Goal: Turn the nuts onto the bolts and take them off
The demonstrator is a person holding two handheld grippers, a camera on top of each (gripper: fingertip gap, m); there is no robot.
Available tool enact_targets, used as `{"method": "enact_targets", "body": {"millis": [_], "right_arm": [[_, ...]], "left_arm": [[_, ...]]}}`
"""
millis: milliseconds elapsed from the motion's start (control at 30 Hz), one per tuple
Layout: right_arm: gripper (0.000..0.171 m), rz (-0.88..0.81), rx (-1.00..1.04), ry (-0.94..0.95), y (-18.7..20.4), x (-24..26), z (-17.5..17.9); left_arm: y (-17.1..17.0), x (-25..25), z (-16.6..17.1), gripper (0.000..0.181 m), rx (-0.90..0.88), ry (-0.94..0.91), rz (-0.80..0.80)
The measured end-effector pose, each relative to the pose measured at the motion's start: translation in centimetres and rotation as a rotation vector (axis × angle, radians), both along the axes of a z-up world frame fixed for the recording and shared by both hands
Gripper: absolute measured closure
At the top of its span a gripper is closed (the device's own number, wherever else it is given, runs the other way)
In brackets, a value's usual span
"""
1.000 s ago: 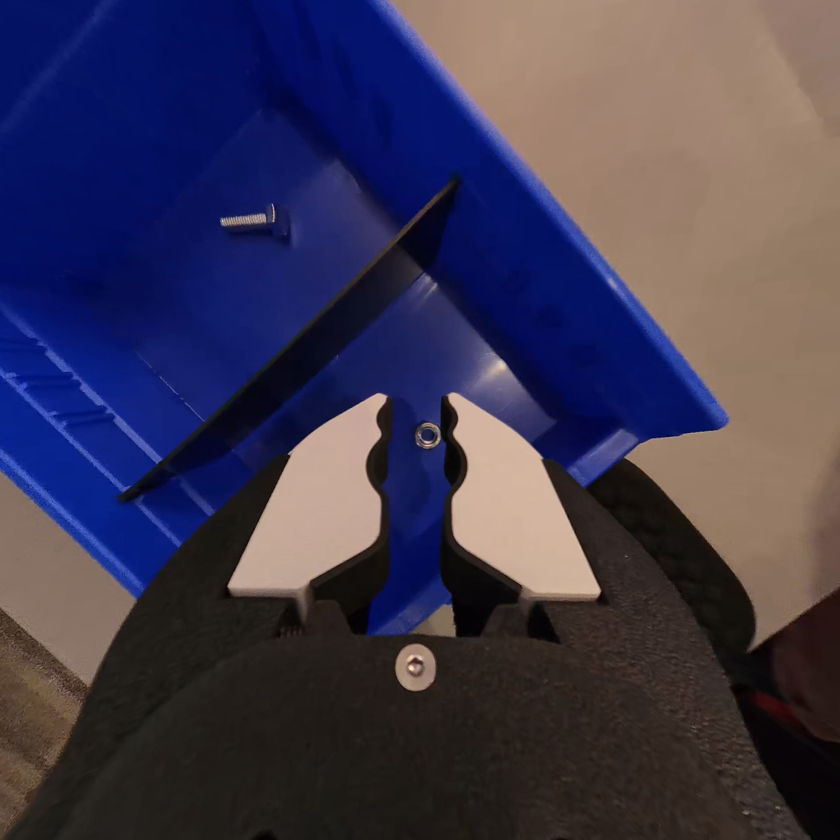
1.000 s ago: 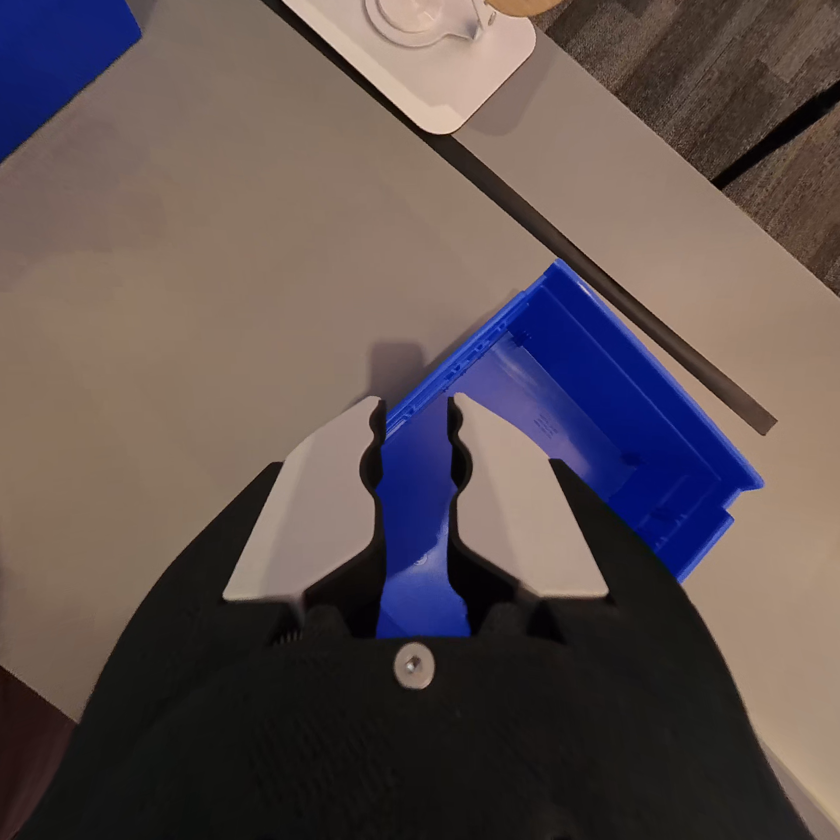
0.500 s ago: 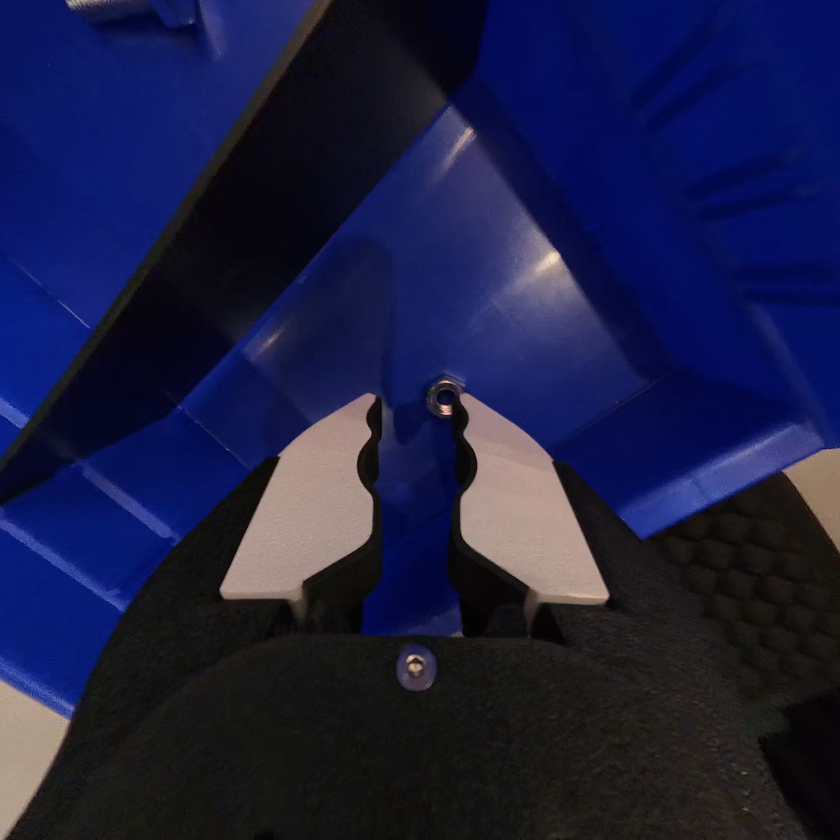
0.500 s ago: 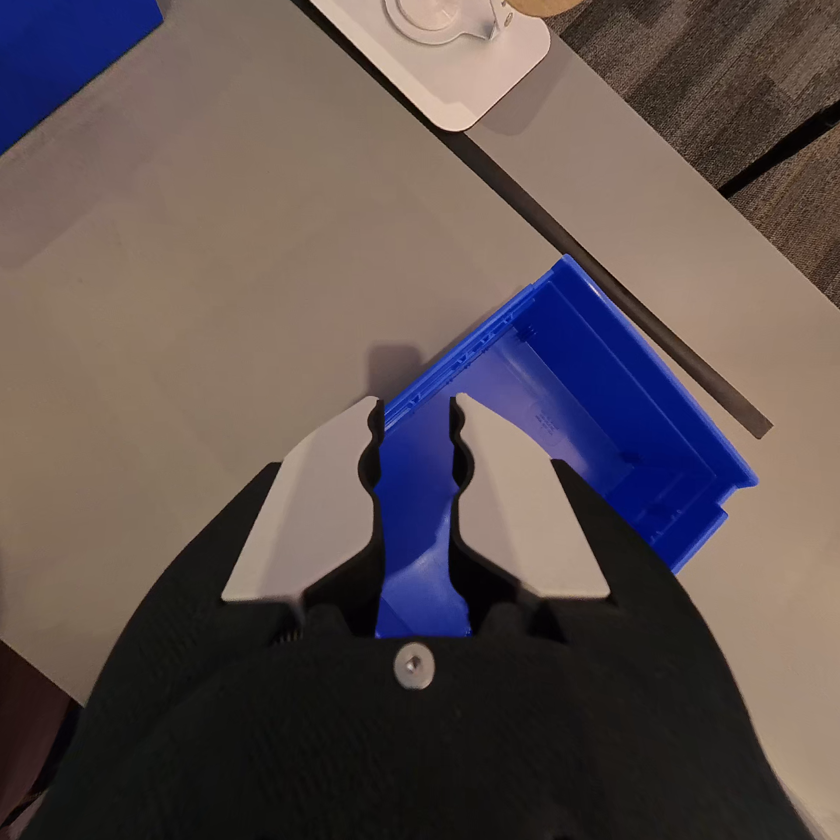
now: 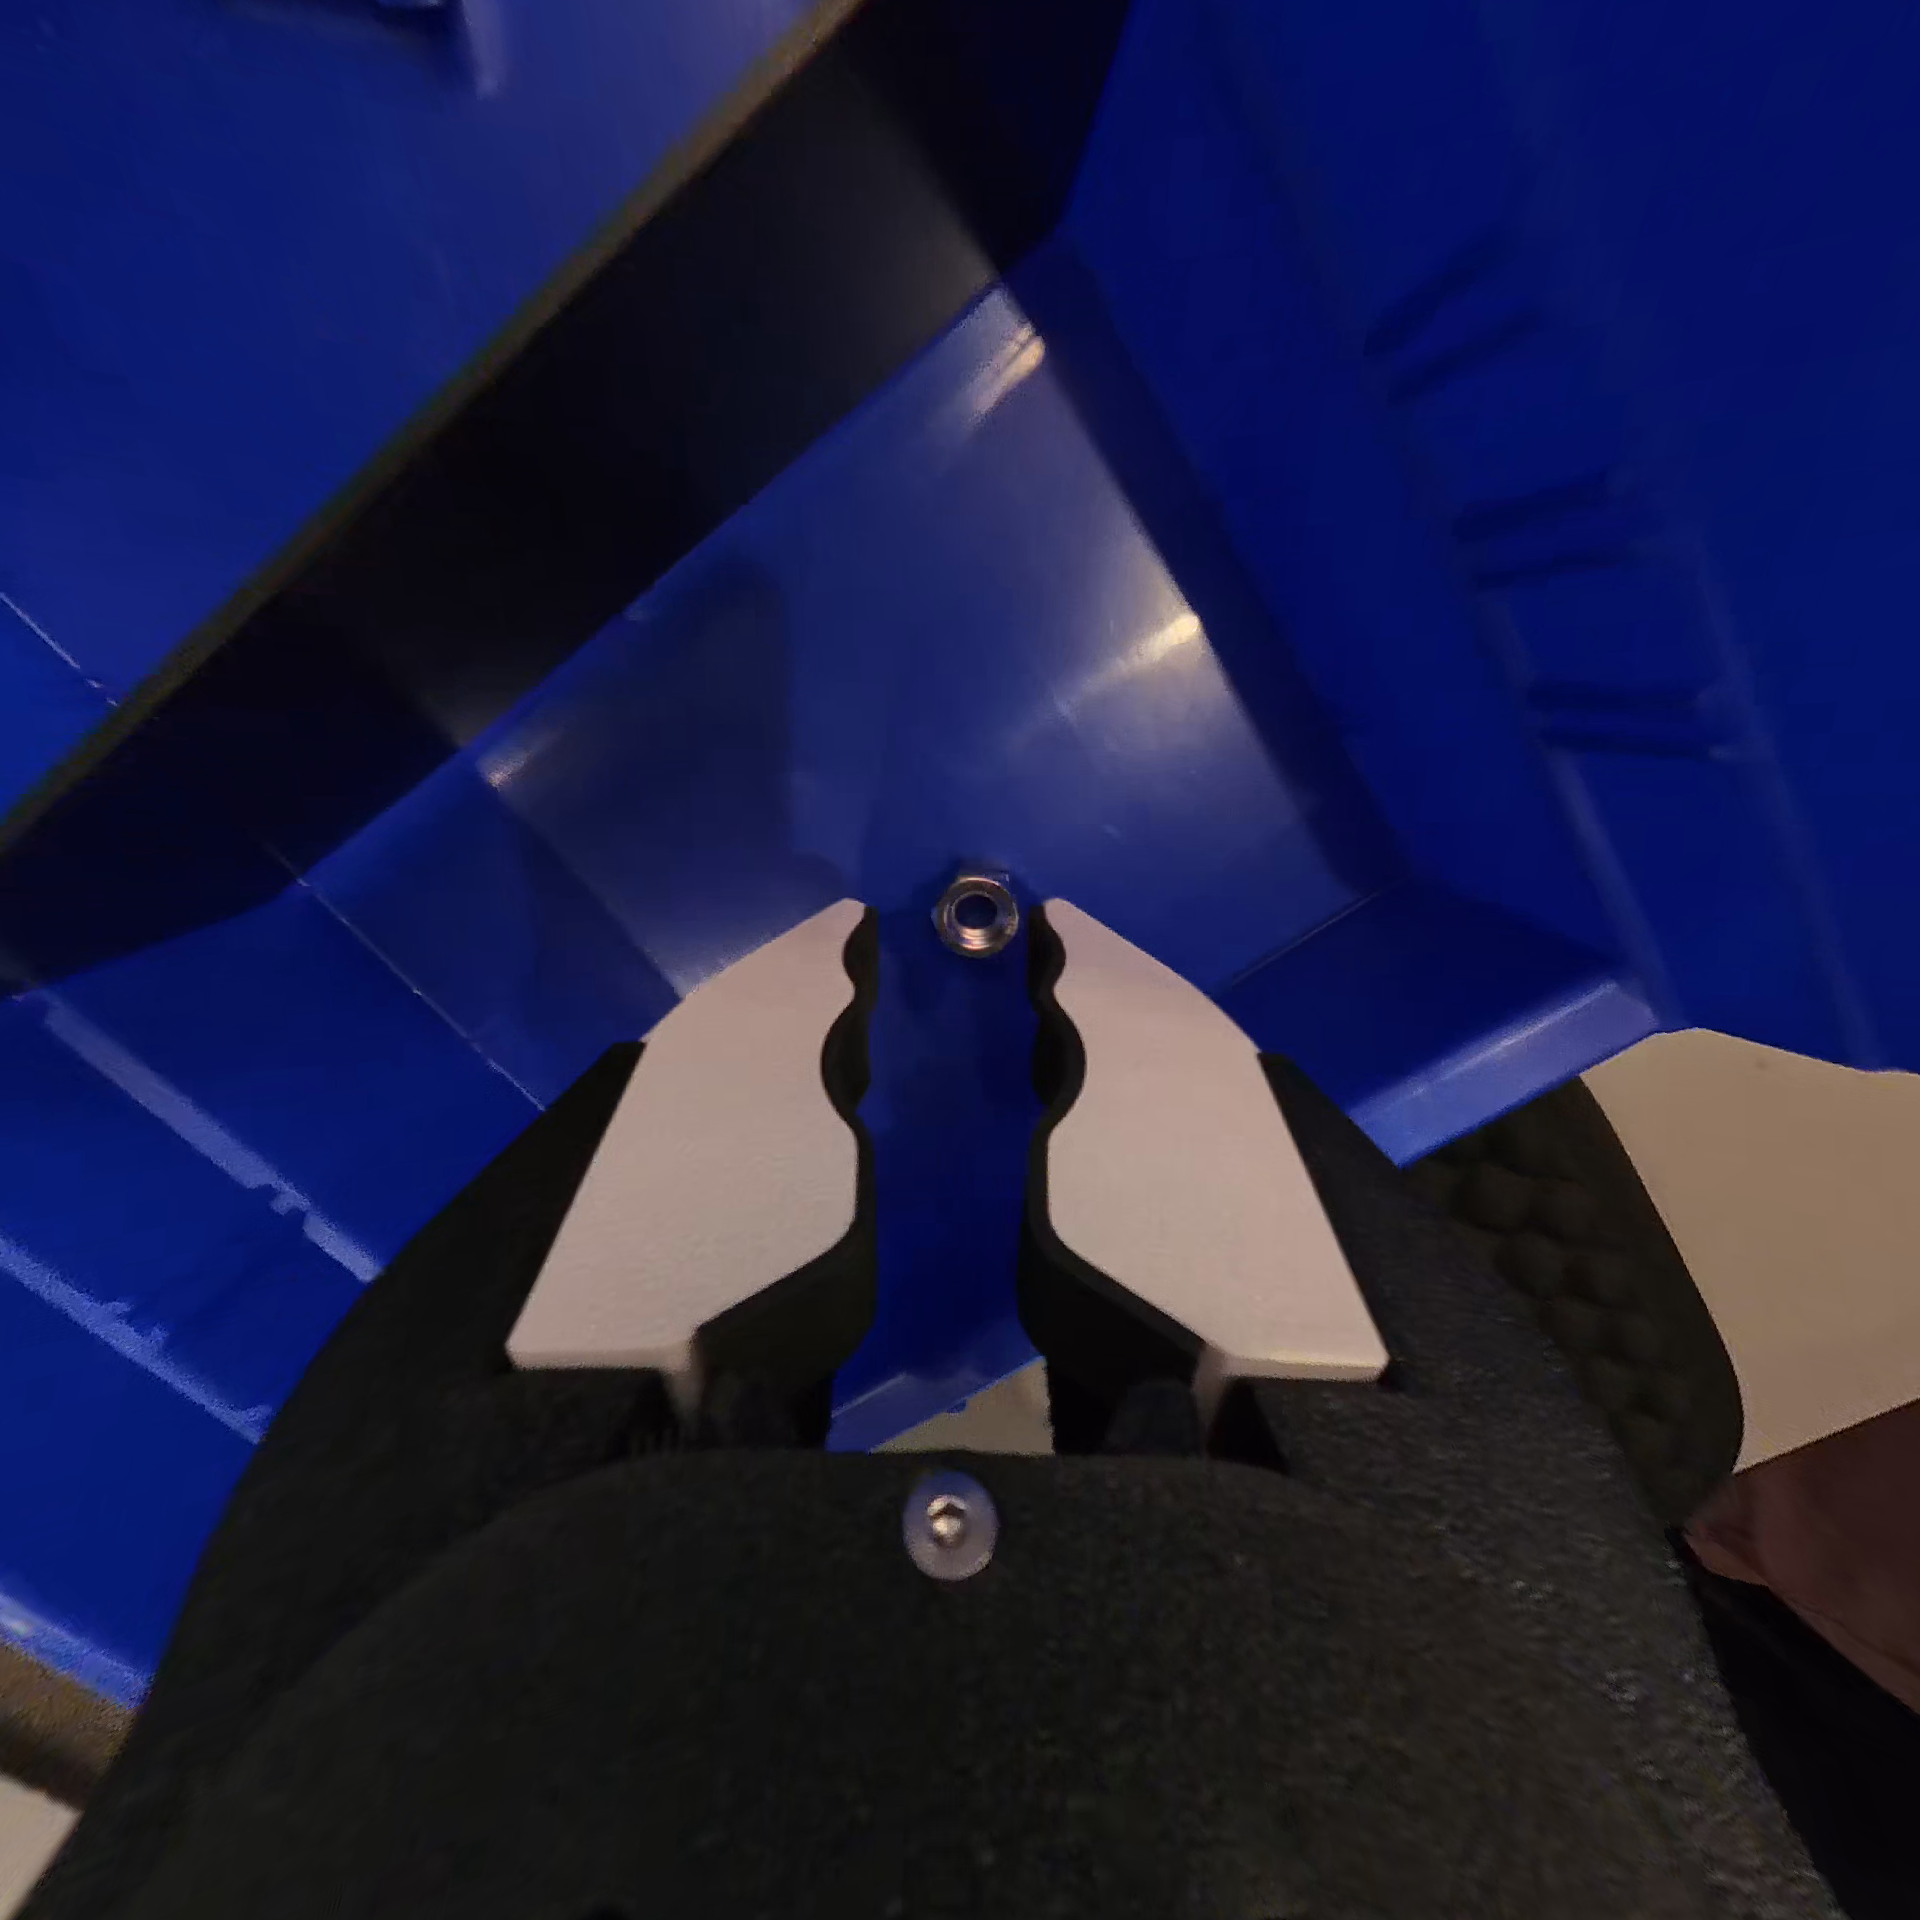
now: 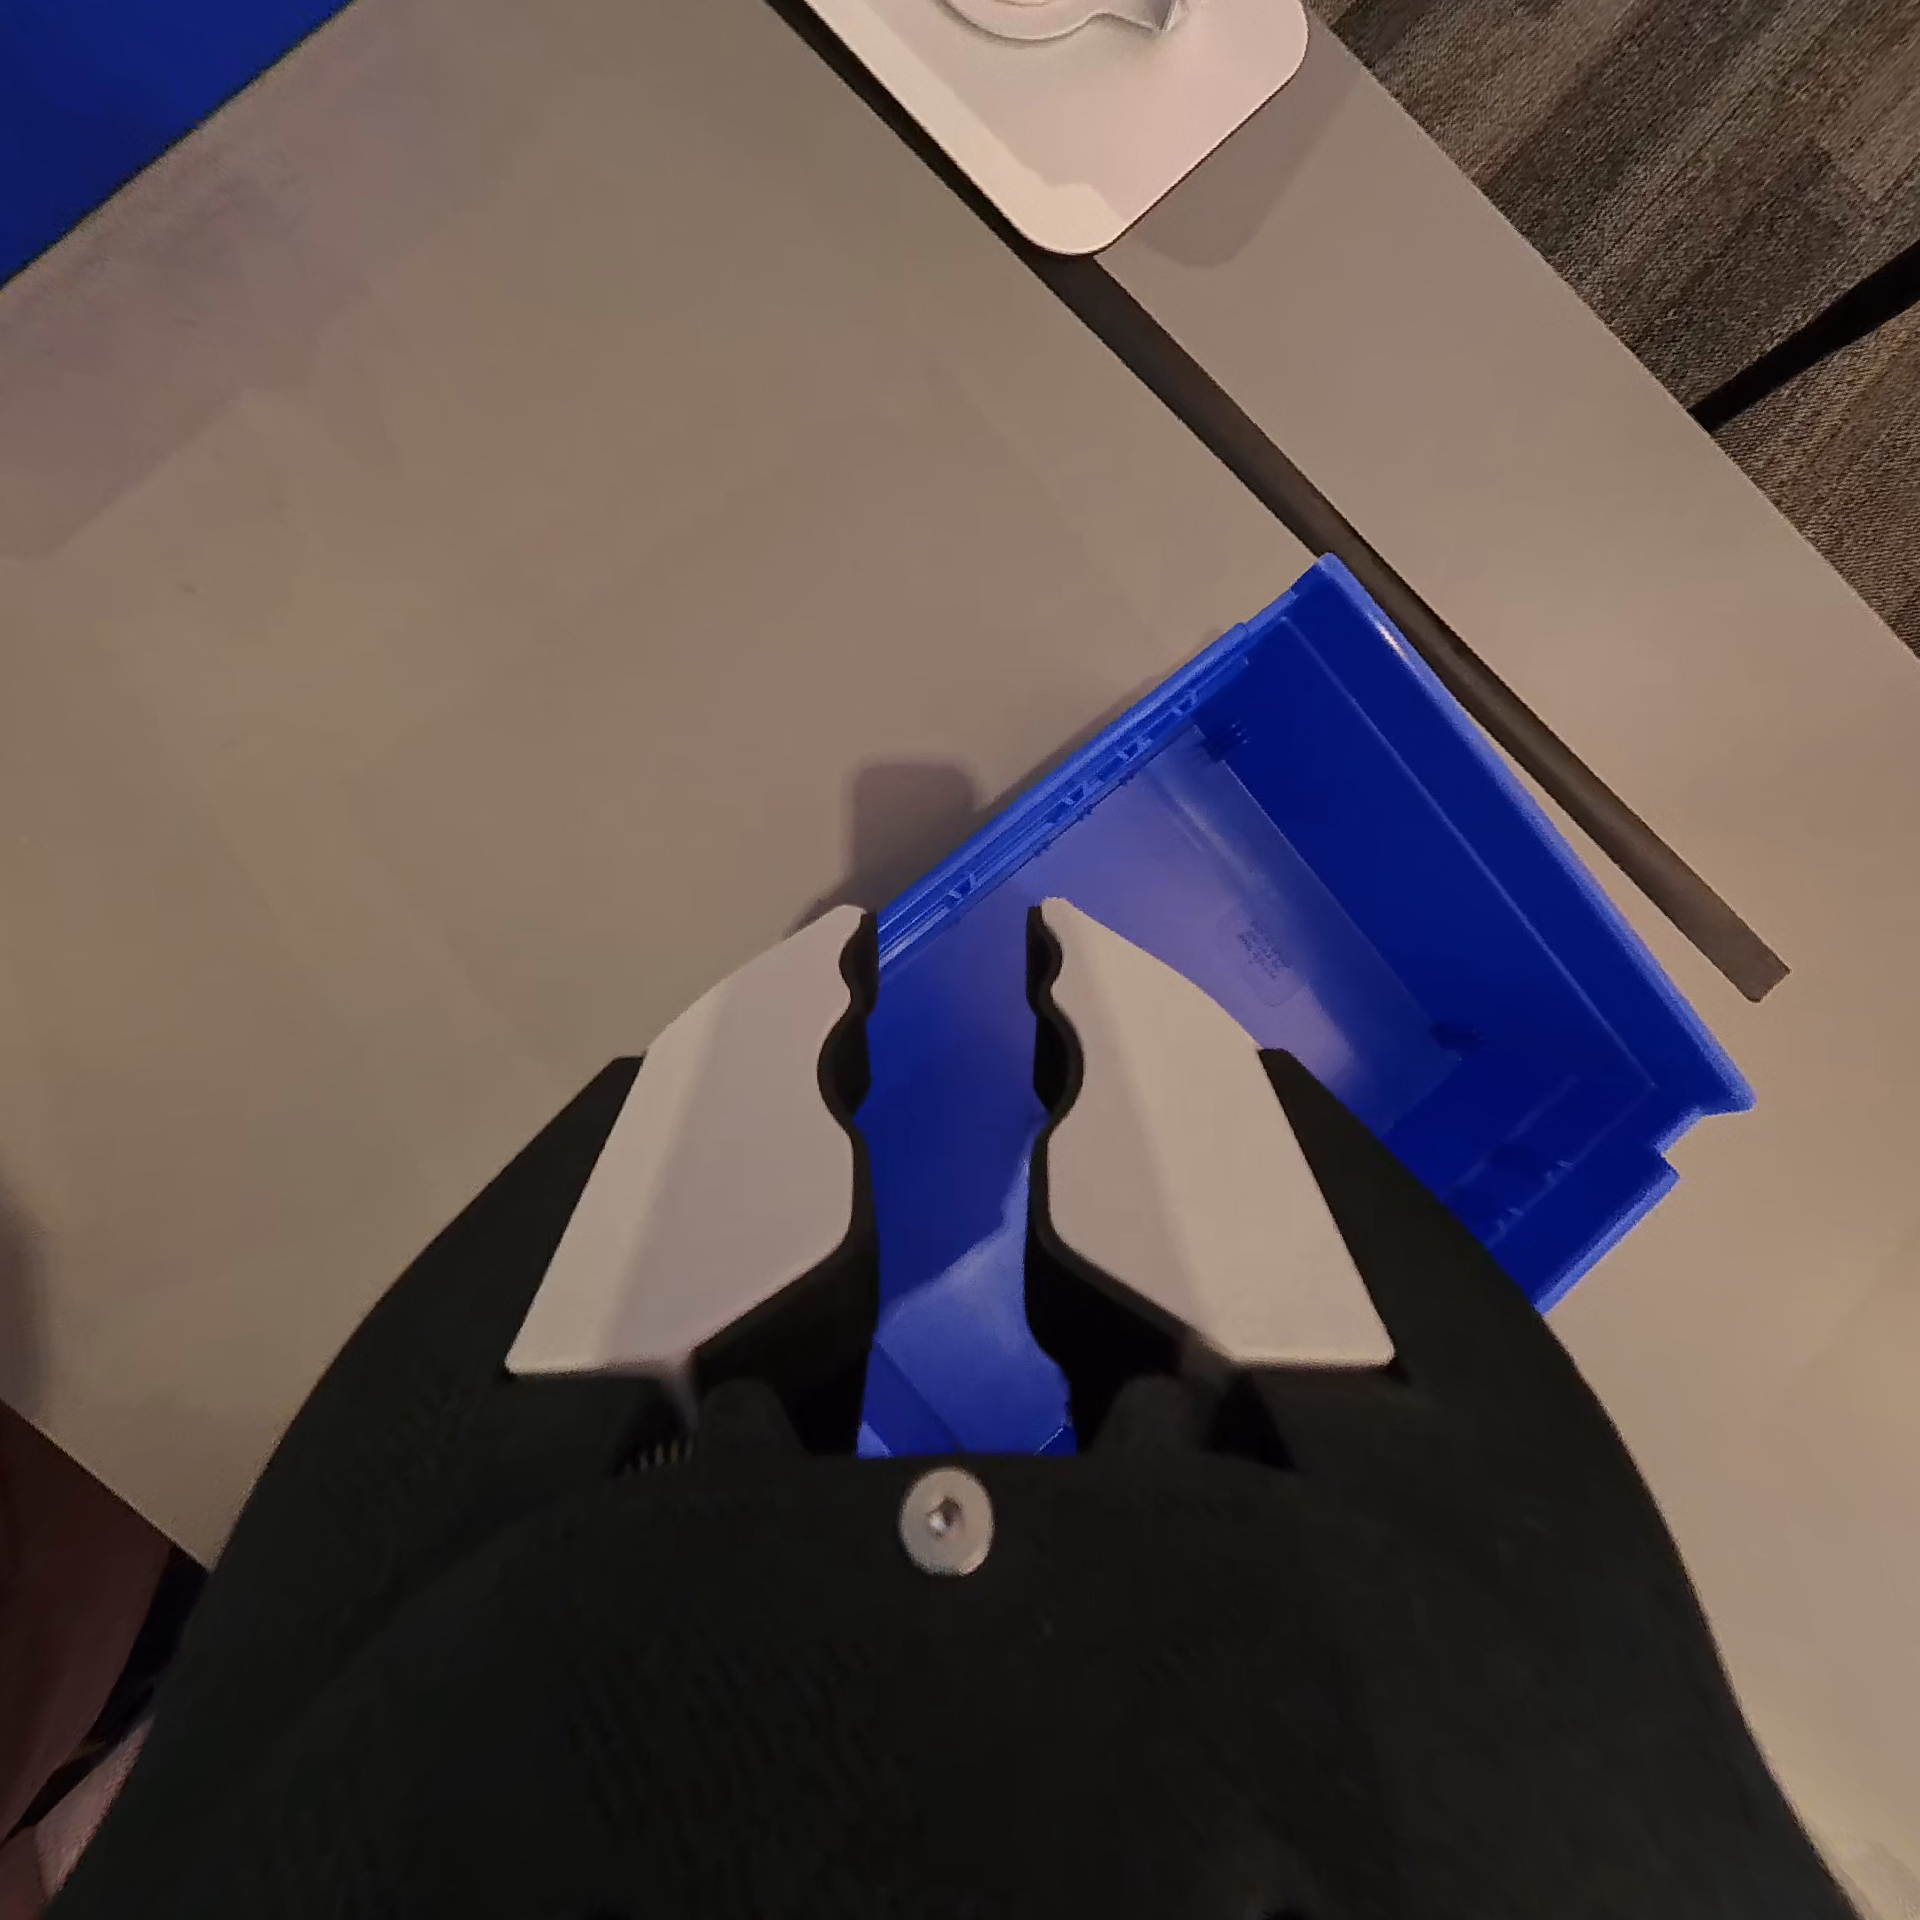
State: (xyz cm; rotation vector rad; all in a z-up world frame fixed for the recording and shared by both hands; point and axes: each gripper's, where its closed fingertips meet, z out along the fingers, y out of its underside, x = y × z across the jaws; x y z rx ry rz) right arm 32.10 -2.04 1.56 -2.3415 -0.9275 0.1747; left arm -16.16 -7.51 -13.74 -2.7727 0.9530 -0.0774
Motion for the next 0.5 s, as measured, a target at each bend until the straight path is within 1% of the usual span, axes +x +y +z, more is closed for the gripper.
{"method": "enact_targets", "body": {"millis": [33, 100, 233, 300, 433, 500], "right_arm": [[0.143, 0.002, -0.001, -0.004, 0.0, 0.0, 0.0], [0.143, 0.003, 0.000, 0.000, 0.0, -0.1, 0.0], [0.143, 0.010, 0.001, -0.002, -0.3, -0.2, 0.0], [0.143, 0.014, 0.002, -0.002, -0.3, -0.2, 0.1], [0.143, 0.018, -0.006, -0.003, -0.3, -0.2, -0.1], [0.143, 0.022, -0.015, -0.008, -0.3, -0.3, -0.3]], "left_arm": [[0.0, -0.1, -0.2, 0.157, 0.003, 0.015, 0.009], [0.2, -0.1, -0.2, 0.157, 0.021, 0.029, 0.034], [-0.1, 0.2, -0.5, 0.157, -0.048, 0.017, 0.089], [0.0, -0.1, -0.8, 0.157, -0.063, 0.048, 0.100], [-0.6, -0.2, -1.3, 0.160, -0.158, 0.082, 0.136], [-1.2, 0.6, -1.5, 0.161, -0.241, 0.039, 0.158]]}}
